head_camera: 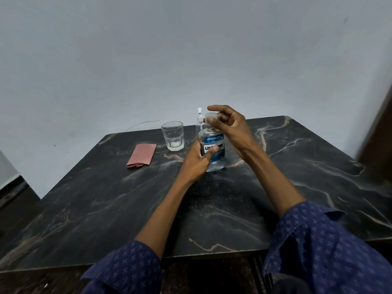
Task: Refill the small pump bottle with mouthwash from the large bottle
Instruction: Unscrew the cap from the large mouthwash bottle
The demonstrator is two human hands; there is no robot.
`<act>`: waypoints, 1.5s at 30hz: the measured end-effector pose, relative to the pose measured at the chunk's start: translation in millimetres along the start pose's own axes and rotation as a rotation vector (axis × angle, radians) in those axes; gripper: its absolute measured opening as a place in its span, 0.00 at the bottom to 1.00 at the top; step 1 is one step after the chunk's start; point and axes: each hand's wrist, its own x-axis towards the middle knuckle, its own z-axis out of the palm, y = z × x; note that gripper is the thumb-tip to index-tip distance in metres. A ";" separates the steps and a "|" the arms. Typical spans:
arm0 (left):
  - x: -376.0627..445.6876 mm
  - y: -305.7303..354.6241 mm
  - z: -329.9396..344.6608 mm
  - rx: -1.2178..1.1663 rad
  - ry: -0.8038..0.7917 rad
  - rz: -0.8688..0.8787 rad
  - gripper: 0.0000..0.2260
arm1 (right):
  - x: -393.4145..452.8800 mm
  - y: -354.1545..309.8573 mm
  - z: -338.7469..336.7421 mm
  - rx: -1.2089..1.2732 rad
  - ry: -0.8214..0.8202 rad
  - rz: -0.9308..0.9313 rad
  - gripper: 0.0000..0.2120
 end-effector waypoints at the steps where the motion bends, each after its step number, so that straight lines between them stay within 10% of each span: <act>1: -0.2 0.2 0.1 -0.005 -0.001 0.000 0.21 | -0.6 -0.3 -0.6 0.019 -0.024 0.006 0.17; 22: 0.8 -0.3 3.2 0.007 0.015 -0.034 0.26 | -5.0 -8.8 8.4 -0.095 -0.008 -0.021 0.14; 38: 1.4 -4.7 -0.1 0.017 0.011 0.025 0.23 | 0.0 -20.7 -1.5 0.339 0.093 0.018 0.11; 45: 1.9 -5.5 2.2 0.020 -0.004 -0.003 0.25 | 0.9 -6.8 -27.1 -0.240 0.403 0.144 0.17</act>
